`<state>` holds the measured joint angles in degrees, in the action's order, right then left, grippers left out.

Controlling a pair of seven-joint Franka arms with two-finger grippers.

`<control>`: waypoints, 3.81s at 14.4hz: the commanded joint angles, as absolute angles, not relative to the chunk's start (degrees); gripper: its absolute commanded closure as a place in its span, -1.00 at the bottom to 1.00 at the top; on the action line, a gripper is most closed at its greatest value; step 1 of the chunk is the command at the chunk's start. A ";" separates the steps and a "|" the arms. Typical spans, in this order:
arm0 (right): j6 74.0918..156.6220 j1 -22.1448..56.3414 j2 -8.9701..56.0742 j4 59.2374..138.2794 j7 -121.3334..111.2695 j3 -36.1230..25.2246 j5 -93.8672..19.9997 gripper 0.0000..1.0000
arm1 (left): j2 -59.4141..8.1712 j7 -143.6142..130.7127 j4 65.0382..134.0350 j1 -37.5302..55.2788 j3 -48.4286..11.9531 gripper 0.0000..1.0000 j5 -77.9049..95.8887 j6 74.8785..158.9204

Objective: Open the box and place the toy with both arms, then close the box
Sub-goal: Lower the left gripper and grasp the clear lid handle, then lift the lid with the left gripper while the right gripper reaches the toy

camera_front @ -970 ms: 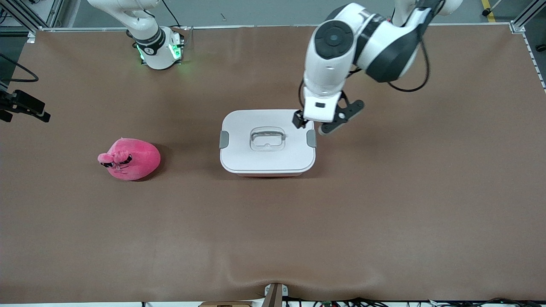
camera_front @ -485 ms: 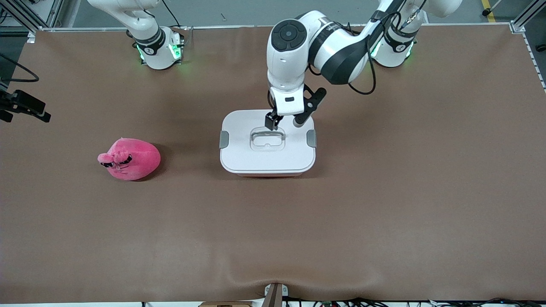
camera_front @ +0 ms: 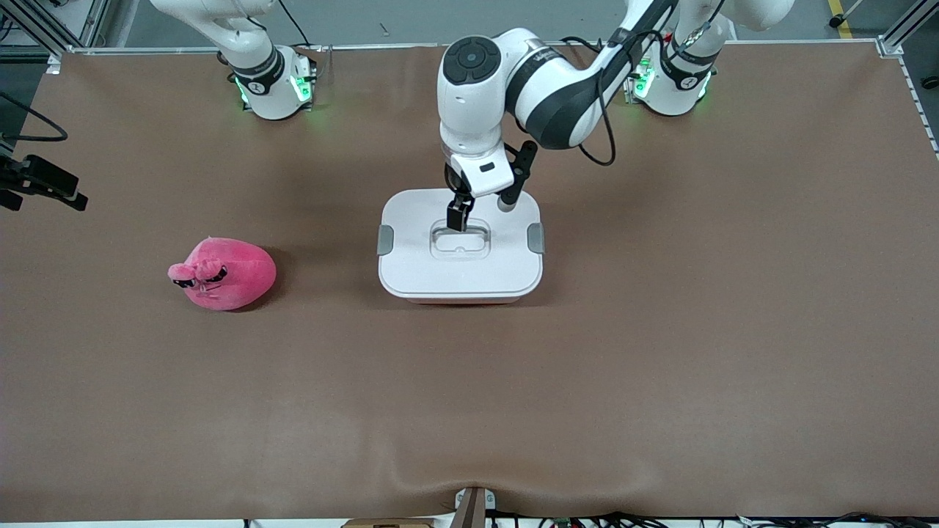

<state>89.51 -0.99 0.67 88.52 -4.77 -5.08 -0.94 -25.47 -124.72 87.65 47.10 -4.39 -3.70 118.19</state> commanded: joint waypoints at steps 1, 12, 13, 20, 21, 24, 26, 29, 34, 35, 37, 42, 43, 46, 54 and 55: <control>89.82 -1.14 -0.26 89.65 -5.18 -4.83 -0.97 -1.00 | -27.24 -132.25 86.22 47.90 -3.87 -1.00 -5.44 120.40; 89.65 -0.97 0.18 89.21 -7.91 -4.92 -0.36 -1.00 | -30.93 -150.02 86.22 49.57 -3.87 -0.42 -12.04 124.28; 89.65 -0.79 0.18 89.21 -7.91 -4.92 -0.26 -1.00 | -31.02 -150.03 86.22 49.57 -3.87 -0.42 -12.04 124.28; 89.74 -0.62 0.35 89.21 -8.00 -4.92 -0.18 -1.00 | -32.61 -151.00 86.22 49.57 -3.87 -0.41 -12.04 125.51; 89.82 -0.62 0.35 89.21 -7.91 -4.92 -0.18 -1.00 | -32.61 -151.00 86.22 49.57 -3.87 -0.34 -12.04 125.51; 89.74 -0.61 0.35 89.21 -7.73 -4.92 -0.18 -1.00 | -32.70 -150.73 86.22 49.40 -3.87 0.03 -12.04 125.59; 89.91 -0.62 0.35 89.12 -7.82 -4.92 -0.18 -1.00 | -32.70 -150.65 86.22 49.31 -3.87 0.27 -12.04 125.51; 89.91 -0.70 0.35 89.12 -7.82 -4.92 -0.18 -1.00 | -32.52 -150.03 86.22 48.96 -3.87 0.84 -12.13 125.51; 90.00 -0.62 0.44 88.95 -7.82 -4.92 -0.18 -1.00 | -32.34 -150.03 86.13 48.78 -3.78 1.00 -11.69 125.51; 90.00 -0.70 0.35 89.03 -7.74 -4.92 -0.18 -1.00 | -32.17 -150.03 86.13 48.69 -3.78 1.00 -11.69 125.51; 90.00 -0.70 0.44 89.03 -7.73 -4.92 -0.18 -1.00 | -32.08 -149.94 86.22 48.69 -3.69 1.00 -11.86 125.51; 90.17 -0.70 1.49 89.82 -7.65 -4.83 -0.35 -1.00 | -31.03 -148.27 86.31 48.87 -3.87 1.00 -12.04 124.81; 90.61 -0.62 2.02 90.26 -7.65 -4.83 -0.35 -1.00 | -30.42 -148.10 86.31 48.78 -3.95 1.00 -11.69 124.63; 95.35 0.61 2.02 94.38 -7.65 -4.83 -0.44 -1.00 | -29.10 -148.18 86.22 48.52 -3.96 1.00 -10.99 122.97; 112.56 2.10 2.11 110.97 -7.65 -4.83 -0.79 -1.00 | -24.53 -145.39 86.13 46.50 -3.96 1.00 -10.90 116.99; 115.11 2.72 2.11 113.62 -7.65 -4.83 -0.79 -1.00 | -24.09 -143.28 86.13 45.71 -4.04 1.00 -10.12 116.03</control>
<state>110.28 1.32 3.40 107.40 -7.46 -4.63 -0.93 -25.94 -146.82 86.01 47.15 -3.98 -10.69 118.35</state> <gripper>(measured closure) 0.000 0.930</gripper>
